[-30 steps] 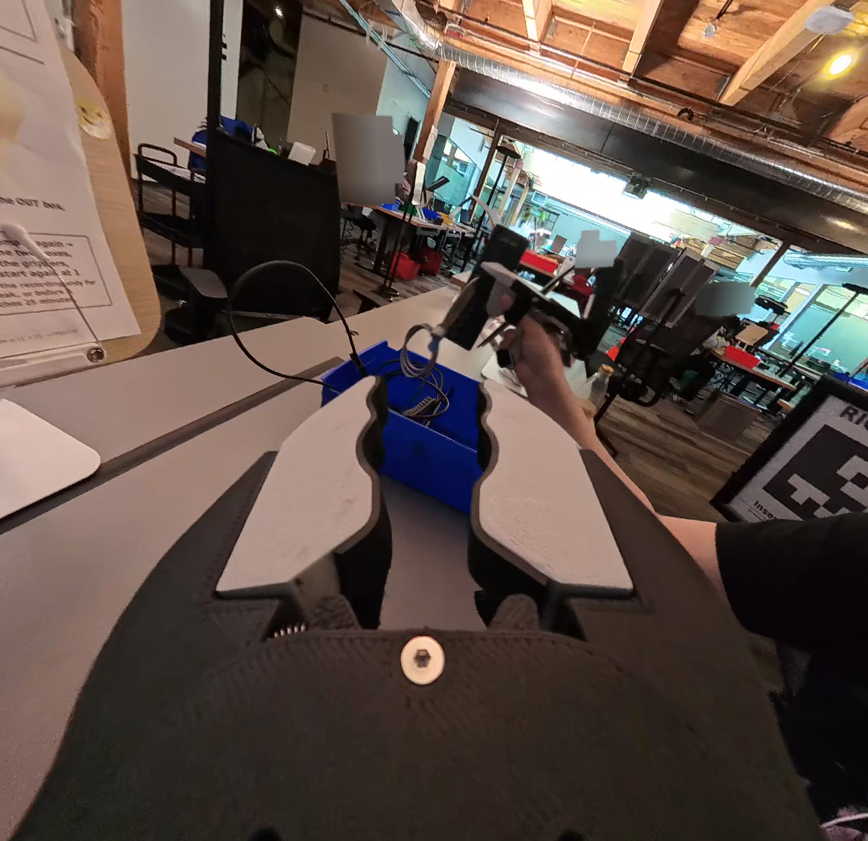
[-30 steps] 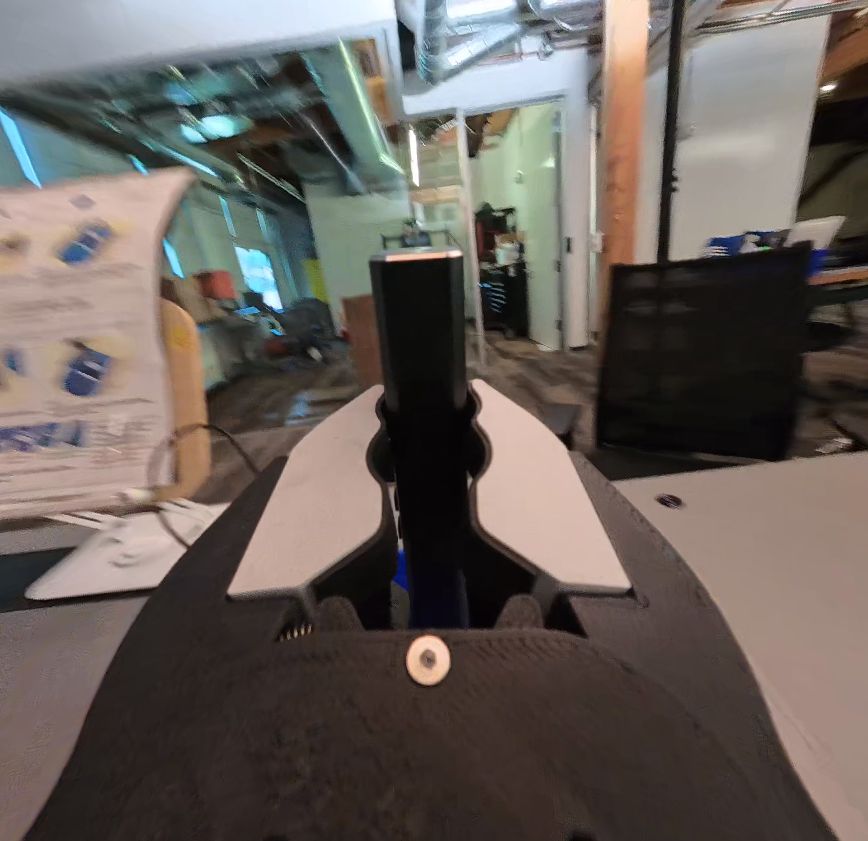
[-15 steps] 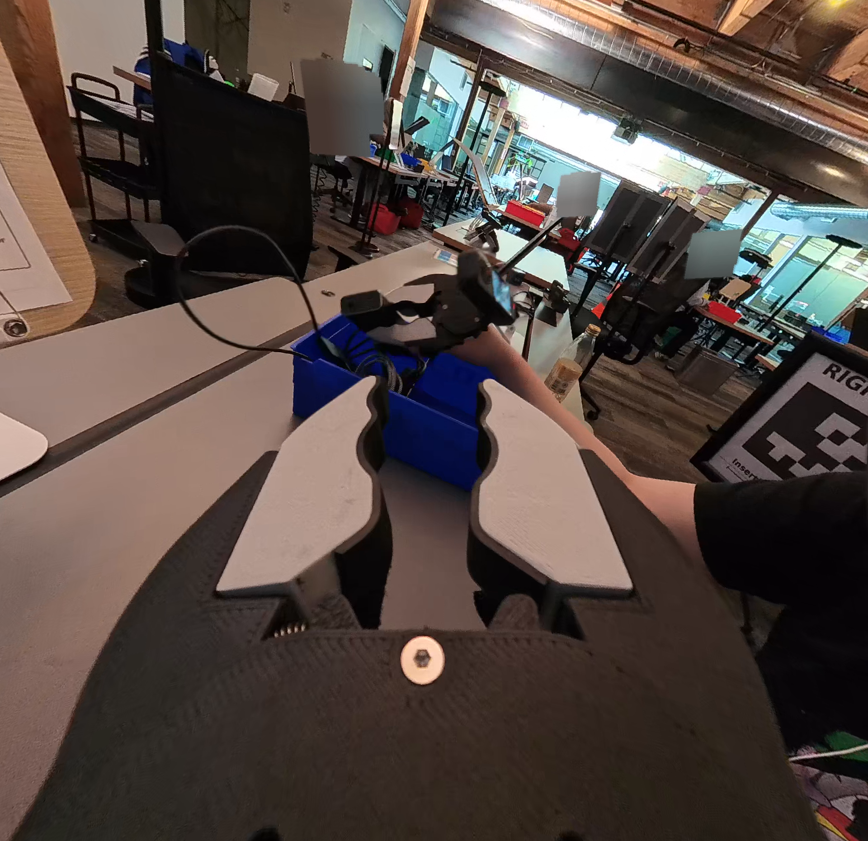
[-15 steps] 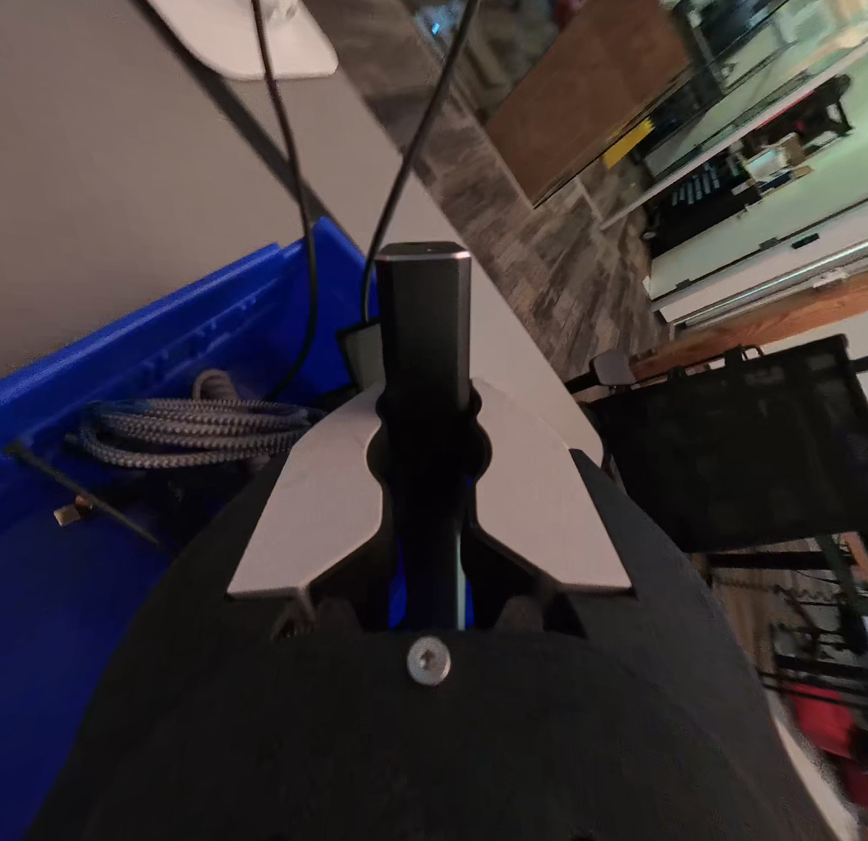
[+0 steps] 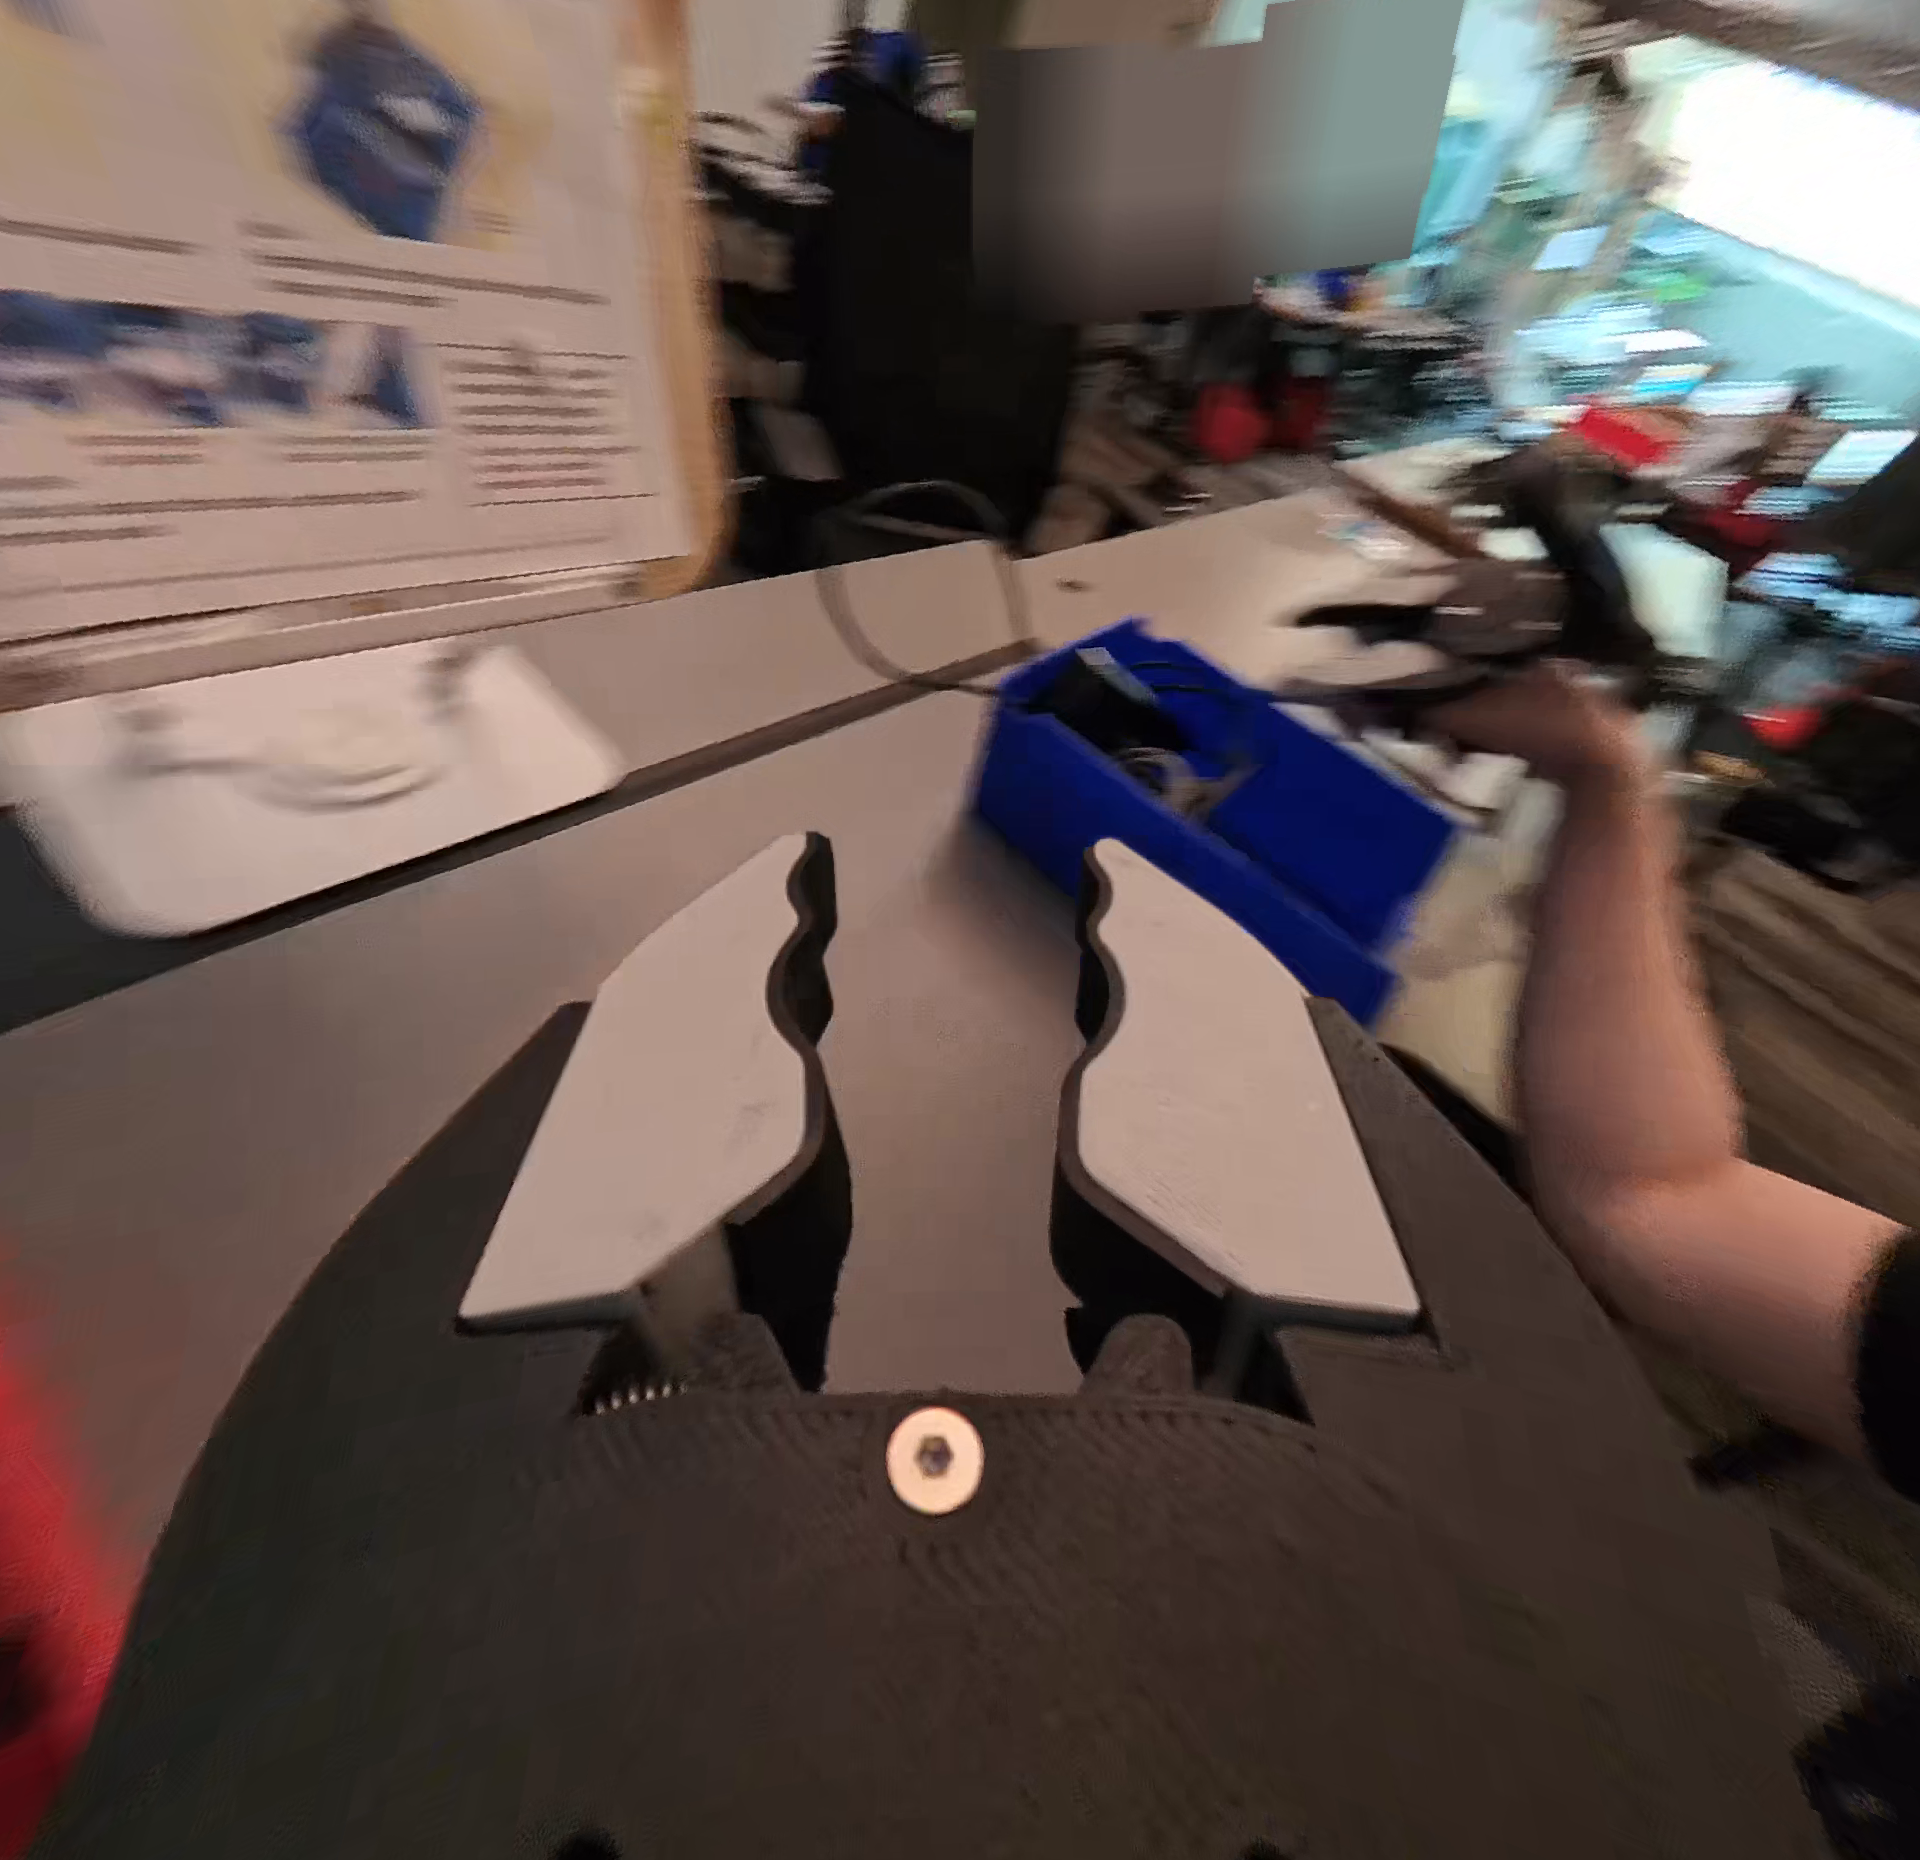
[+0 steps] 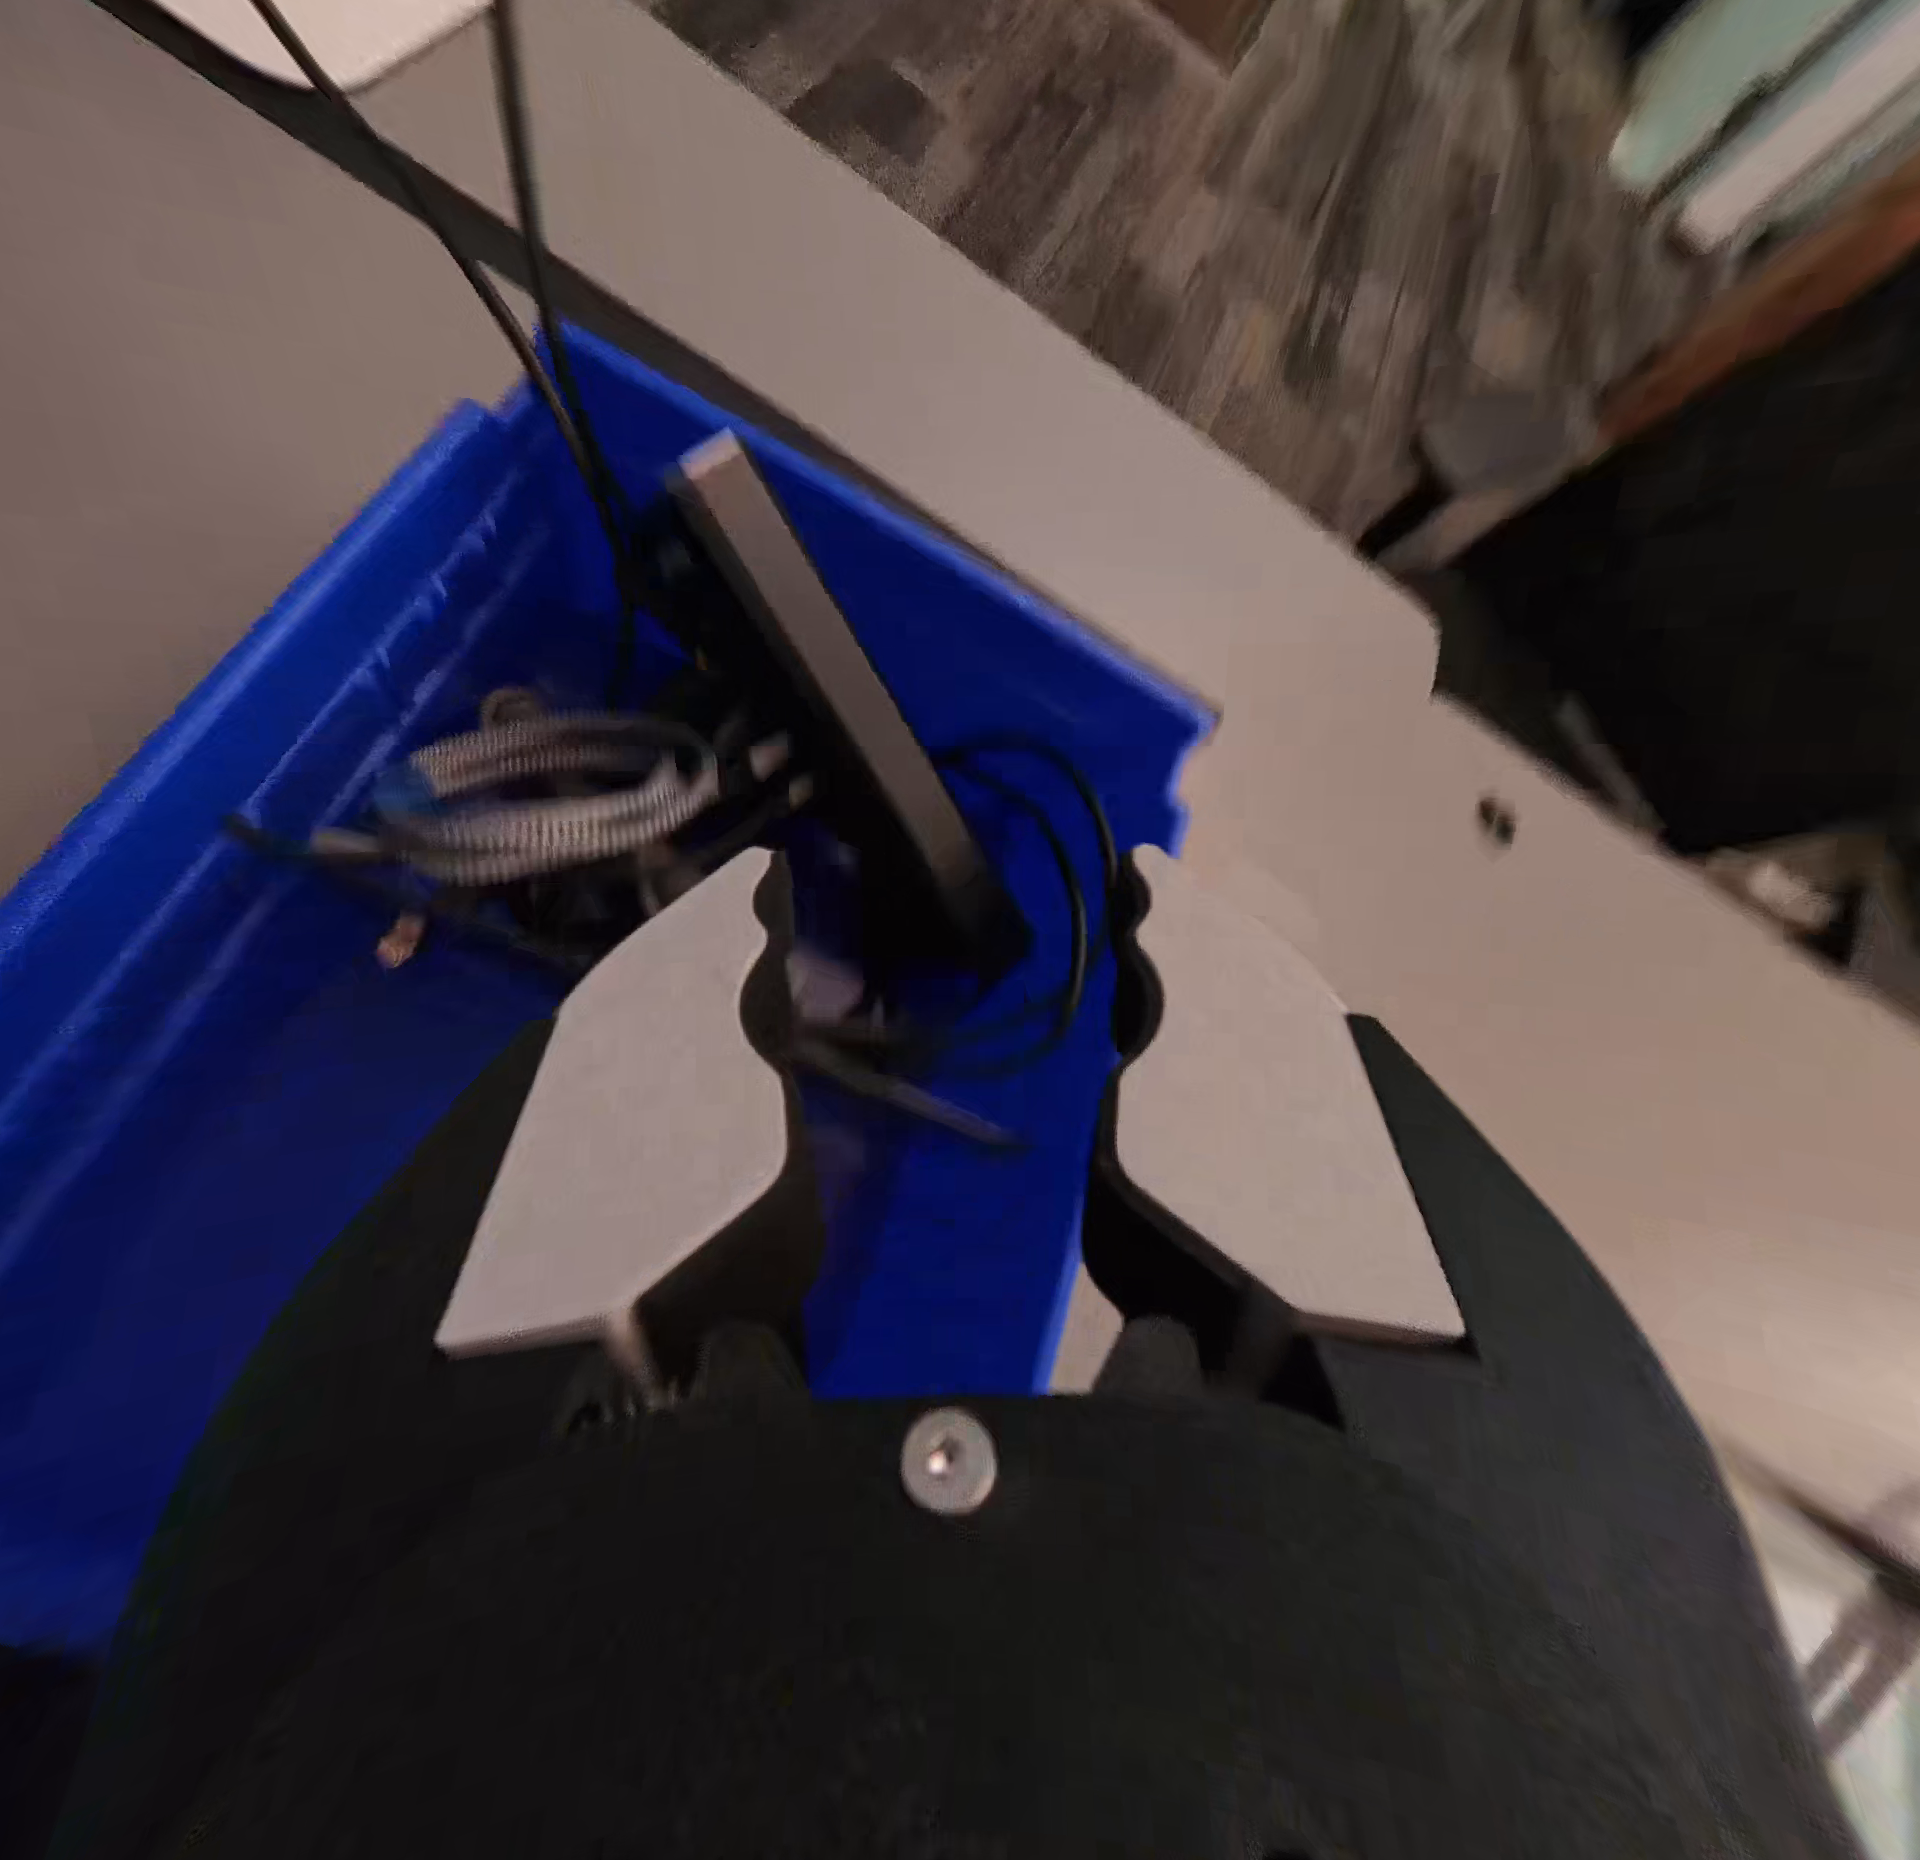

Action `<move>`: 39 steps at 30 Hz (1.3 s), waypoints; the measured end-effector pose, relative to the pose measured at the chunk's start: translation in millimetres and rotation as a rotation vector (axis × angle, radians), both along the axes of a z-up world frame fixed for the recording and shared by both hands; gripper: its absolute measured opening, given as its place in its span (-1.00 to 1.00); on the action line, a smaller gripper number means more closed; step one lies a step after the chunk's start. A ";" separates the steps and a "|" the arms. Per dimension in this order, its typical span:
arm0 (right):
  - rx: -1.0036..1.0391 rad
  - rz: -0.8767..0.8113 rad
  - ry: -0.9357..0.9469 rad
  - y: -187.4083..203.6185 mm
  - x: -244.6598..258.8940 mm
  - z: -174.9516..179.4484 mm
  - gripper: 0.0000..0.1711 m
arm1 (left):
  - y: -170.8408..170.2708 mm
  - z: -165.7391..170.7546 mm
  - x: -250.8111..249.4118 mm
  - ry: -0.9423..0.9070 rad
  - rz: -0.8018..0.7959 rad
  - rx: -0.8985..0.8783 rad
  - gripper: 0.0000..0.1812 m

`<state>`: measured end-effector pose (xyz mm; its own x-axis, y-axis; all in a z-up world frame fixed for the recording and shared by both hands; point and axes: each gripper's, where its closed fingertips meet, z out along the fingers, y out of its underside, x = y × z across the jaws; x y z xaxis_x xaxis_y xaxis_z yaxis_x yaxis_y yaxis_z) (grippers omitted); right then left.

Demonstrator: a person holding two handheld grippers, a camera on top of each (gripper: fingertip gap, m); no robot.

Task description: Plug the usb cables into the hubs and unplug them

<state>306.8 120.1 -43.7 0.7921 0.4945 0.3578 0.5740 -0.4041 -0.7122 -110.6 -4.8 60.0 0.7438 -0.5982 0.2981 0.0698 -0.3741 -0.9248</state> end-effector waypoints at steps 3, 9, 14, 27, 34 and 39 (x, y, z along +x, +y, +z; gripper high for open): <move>-0.203 -0.190 0.026 -31.9 58.5 -29.3 -0.27 | -11.5 -2.4 -88.9 0.177 0.376 -0.025 -0.41; -0.703 -0.323 0.288 -80.6 87.3 -108.5 -0.67 | -92.9 -23.8 -269.7 0.338 1.054 -0.154 -0.28; -0.821 -0.306 0.247 -90.5 77.5 -120.8 -0.90 | -111.1 -95.9 -318.0 0.236 1.051 -0.408 -0.29; -0.998 -0.320 0.095 -120.4 38.4 -120.9 -0.88 | -99.6 -195.6 -359.4 0.298 0.971 -0.701 -0.81; -1.009 -0.300 0.073 -119.8 31.1 -121.0 -0.88 | -91.3 -199.7 -320.7 0.420 0.743 -0.757 -0.94; -1.010 -0.290 0.065 -118.9 29.7 -121.0 -0.88 | -83.1 -201.7 -292.6 0.524 0.610 -0.778 -0.90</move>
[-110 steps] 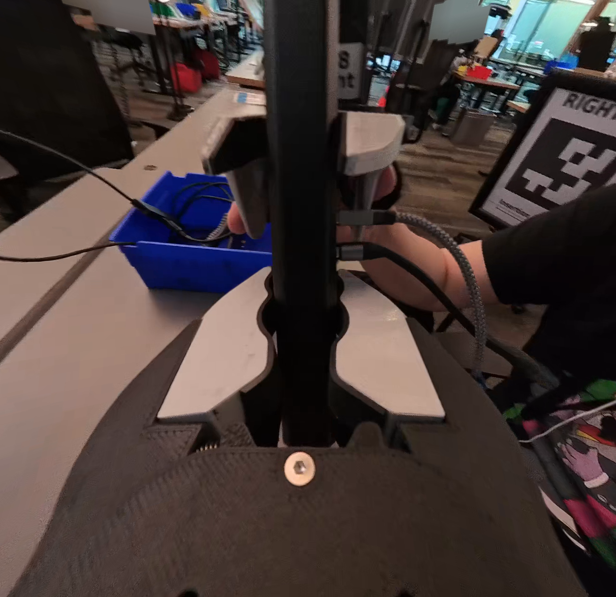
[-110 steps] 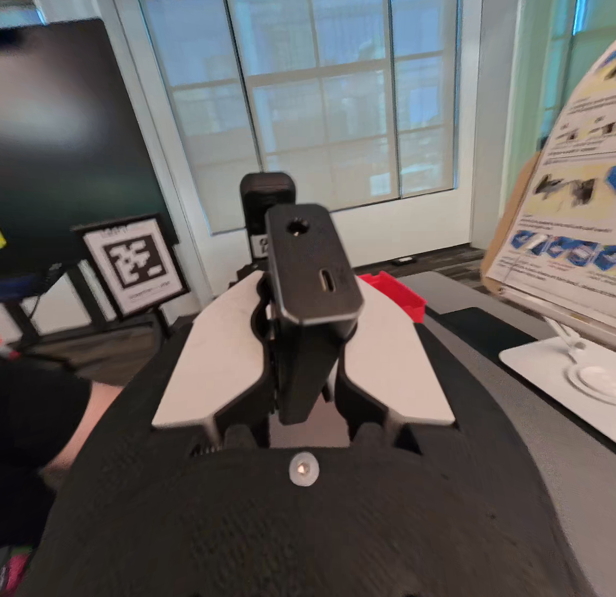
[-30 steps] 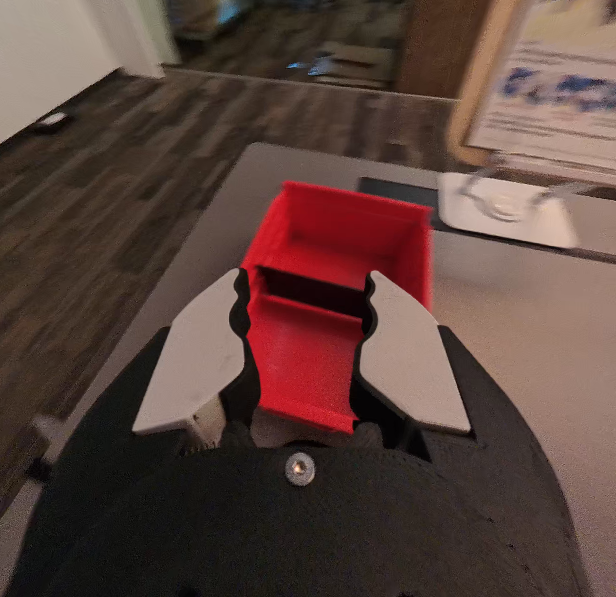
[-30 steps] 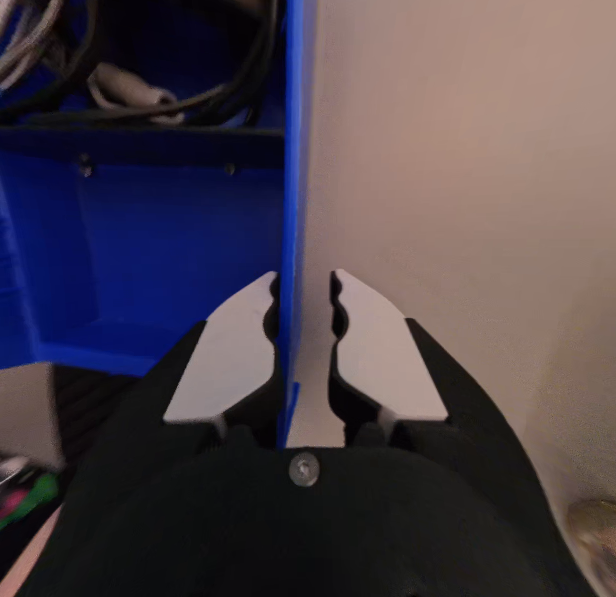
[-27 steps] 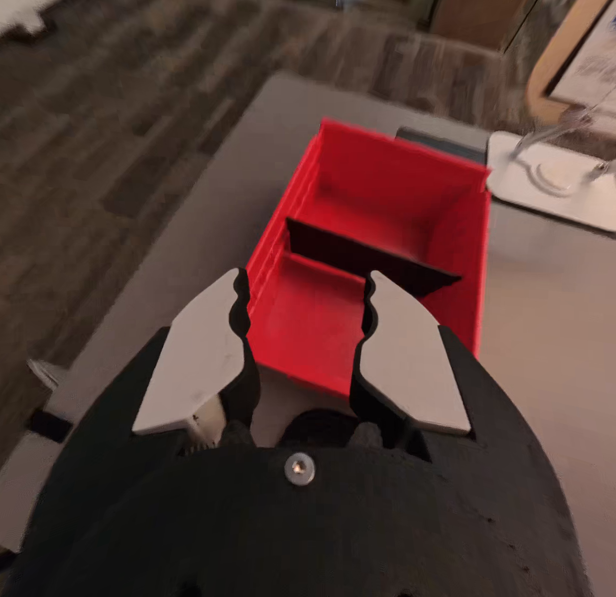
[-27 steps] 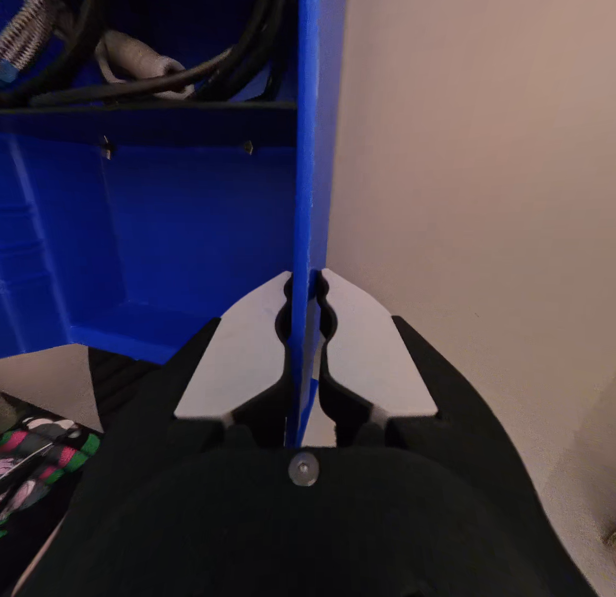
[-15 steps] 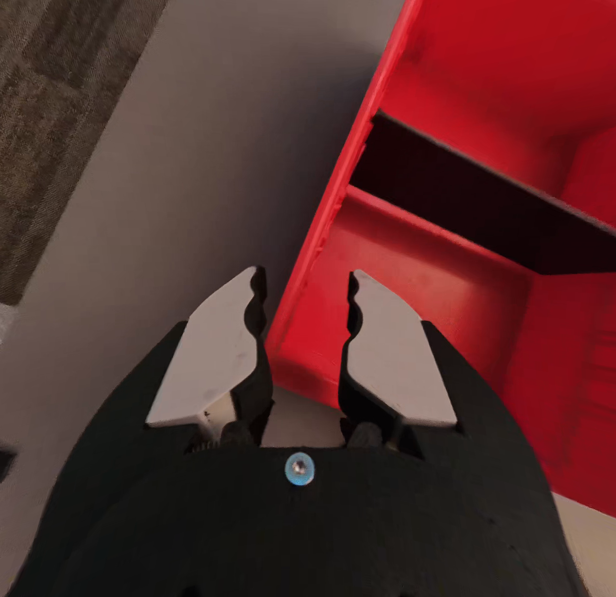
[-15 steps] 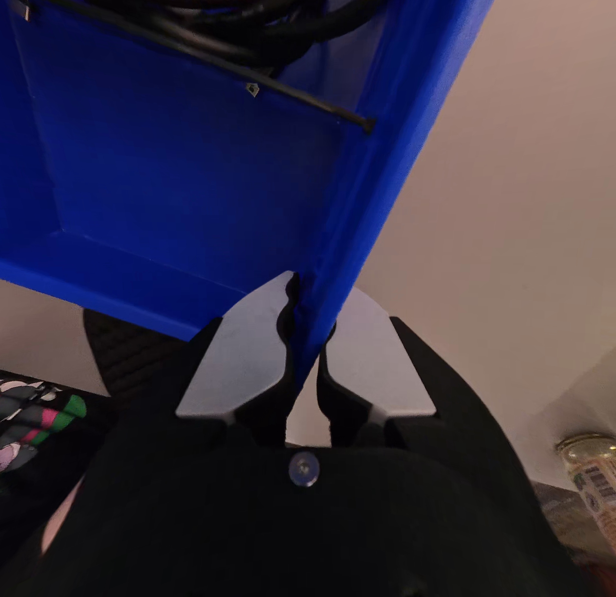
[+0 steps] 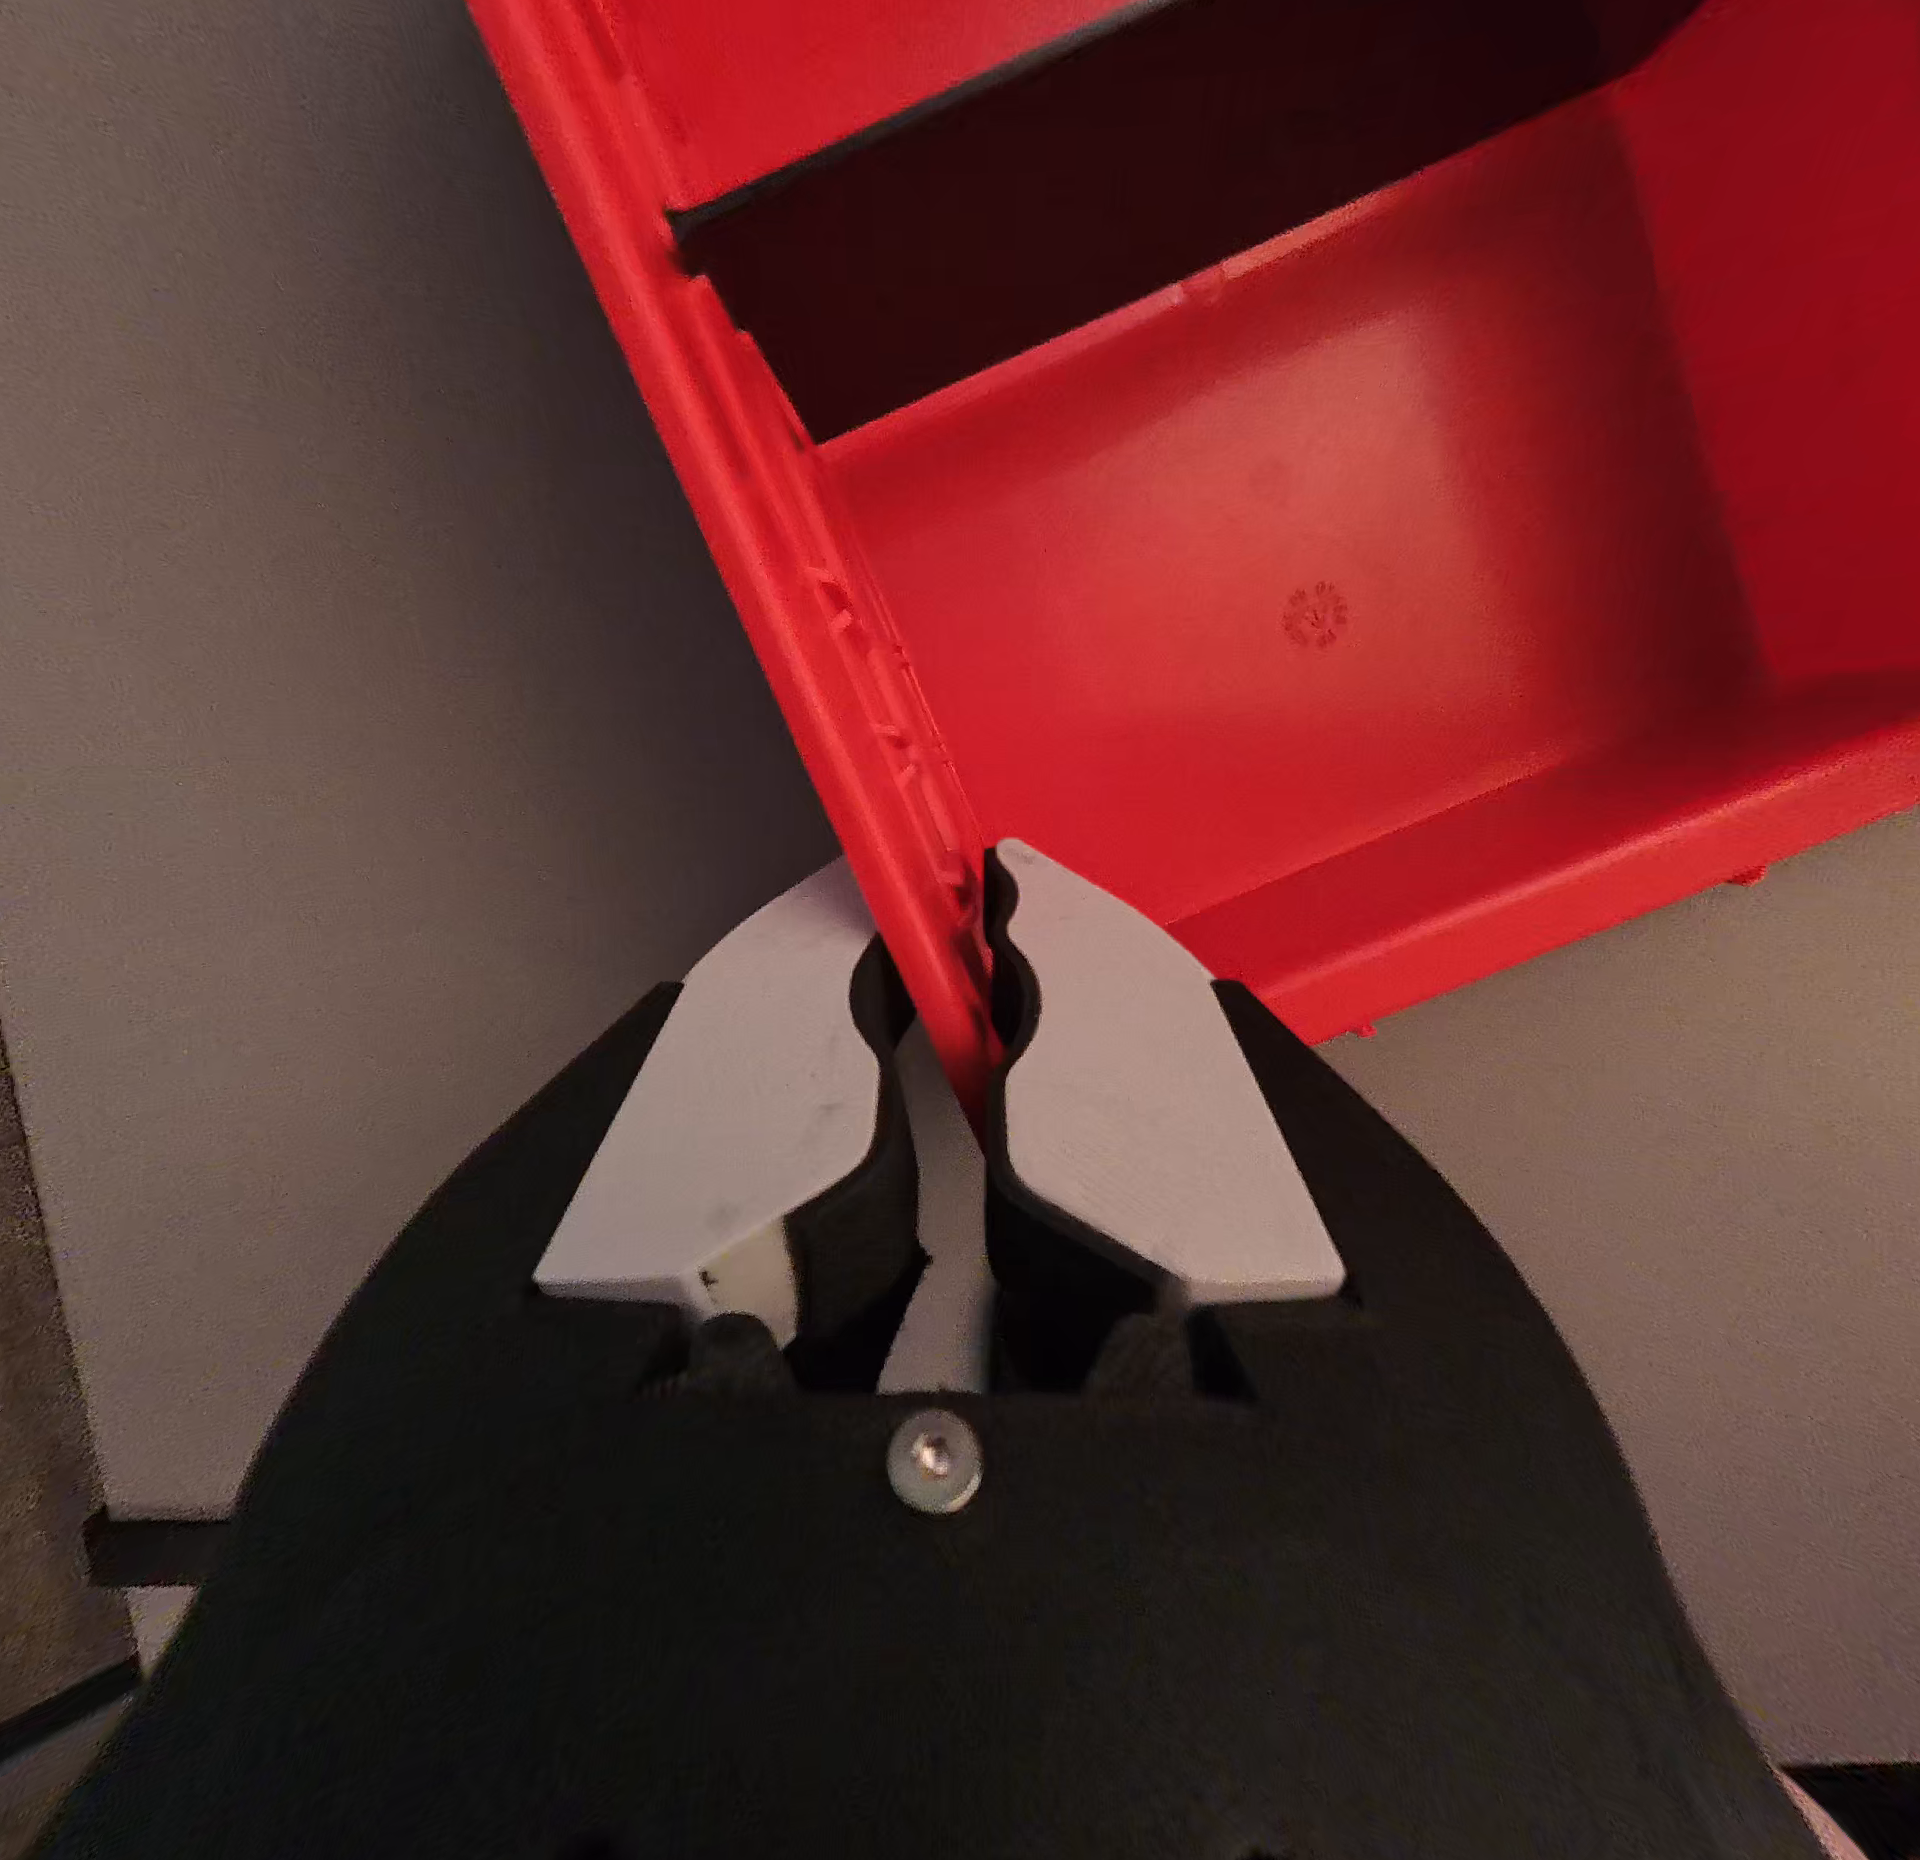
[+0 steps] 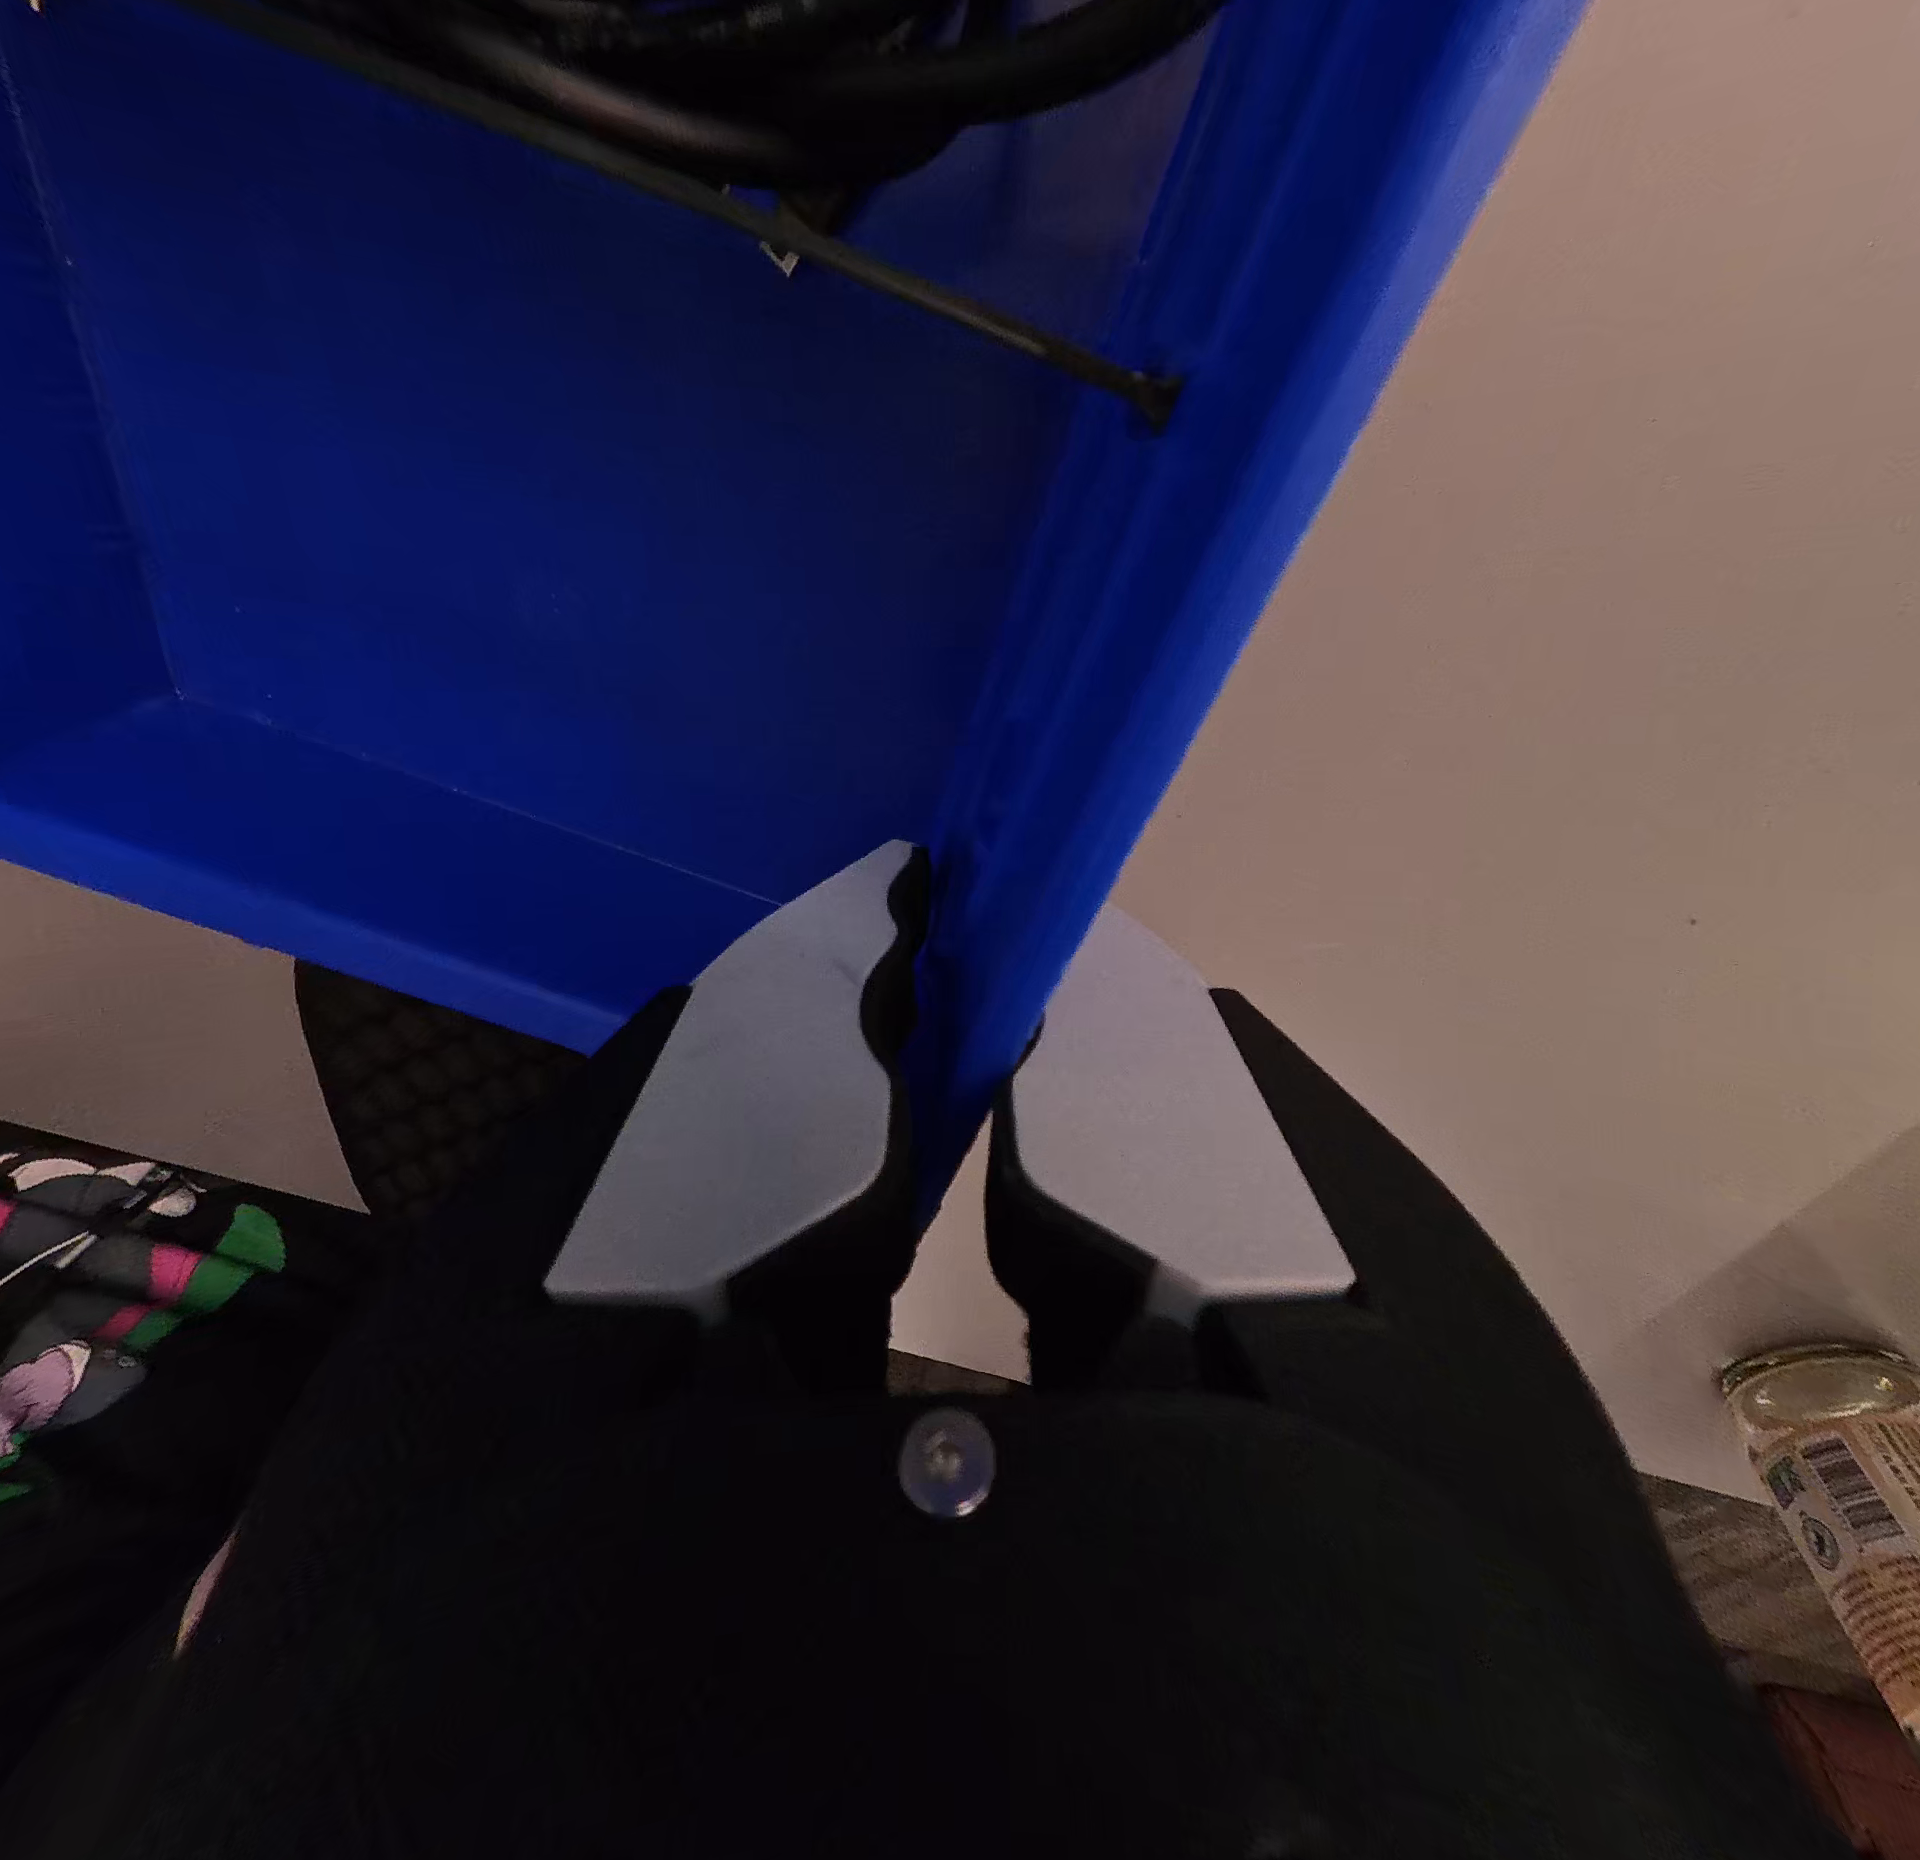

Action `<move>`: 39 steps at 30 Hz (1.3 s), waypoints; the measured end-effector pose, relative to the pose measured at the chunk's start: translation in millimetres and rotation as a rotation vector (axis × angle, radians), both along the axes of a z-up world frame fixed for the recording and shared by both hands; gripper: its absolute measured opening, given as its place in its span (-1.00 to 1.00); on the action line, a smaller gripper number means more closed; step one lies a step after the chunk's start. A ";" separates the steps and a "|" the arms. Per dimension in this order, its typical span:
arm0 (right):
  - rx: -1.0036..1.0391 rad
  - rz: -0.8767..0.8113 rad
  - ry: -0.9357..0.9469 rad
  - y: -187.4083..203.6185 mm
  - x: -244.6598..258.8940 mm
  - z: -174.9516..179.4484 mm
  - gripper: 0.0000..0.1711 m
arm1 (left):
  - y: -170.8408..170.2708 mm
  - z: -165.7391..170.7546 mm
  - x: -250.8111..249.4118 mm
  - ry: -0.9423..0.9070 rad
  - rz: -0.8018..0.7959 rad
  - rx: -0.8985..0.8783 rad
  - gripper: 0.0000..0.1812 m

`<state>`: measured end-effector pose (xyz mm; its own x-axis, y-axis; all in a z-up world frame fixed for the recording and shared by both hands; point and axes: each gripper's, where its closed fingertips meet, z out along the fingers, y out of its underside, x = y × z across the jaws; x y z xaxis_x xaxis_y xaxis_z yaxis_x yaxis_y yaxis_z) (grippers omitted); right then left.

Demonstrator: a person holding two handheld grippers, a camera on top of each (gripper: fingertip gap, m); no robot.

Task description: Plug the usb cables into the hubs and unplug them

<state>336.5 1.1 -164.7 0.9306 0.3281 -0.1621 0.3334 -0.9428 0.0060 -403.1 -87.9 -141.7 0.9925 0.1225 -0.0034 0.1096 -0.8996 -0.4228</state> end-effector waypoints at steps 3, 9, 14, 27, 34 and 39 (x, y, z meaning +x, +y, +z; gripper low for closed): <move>0.000 0.006 0.000 0.1 -0.4 0.1 -0.88 | 2.5 -0.8 5.2 0.022 -0.016 -0.029 -0.91; -0.003 0.027 -0.004 0.0 -3.5 0.6 -0.88 | 4.4 -1.8 31.3 0.027 -0.128 -0.085 -0.90; -0.020 0.055 -0.009 0.5 -16.5 1.6 -0.88 | 5.5 -3.5 65.7 0.048 -0.263 -0.196 -0.86; -0.012 0.206 -0.084 13.2 -86.0 2.4 -0.80 | 3.1 -4.6 138.1 0.063 -0.486 -0.350 -0.76; 0.068 0.264 -0.070 17.7 -106.0 14.2 -0.52 | -2.7 -1.3 143.6 -0.036 -0.505 -0.352 -0.82; 0.390 0.237 -0.172 28.3 -115.6 79.5 -0.53 | -6.6 4.2 123.5 -0.049 -0.410 -0.322 -0.88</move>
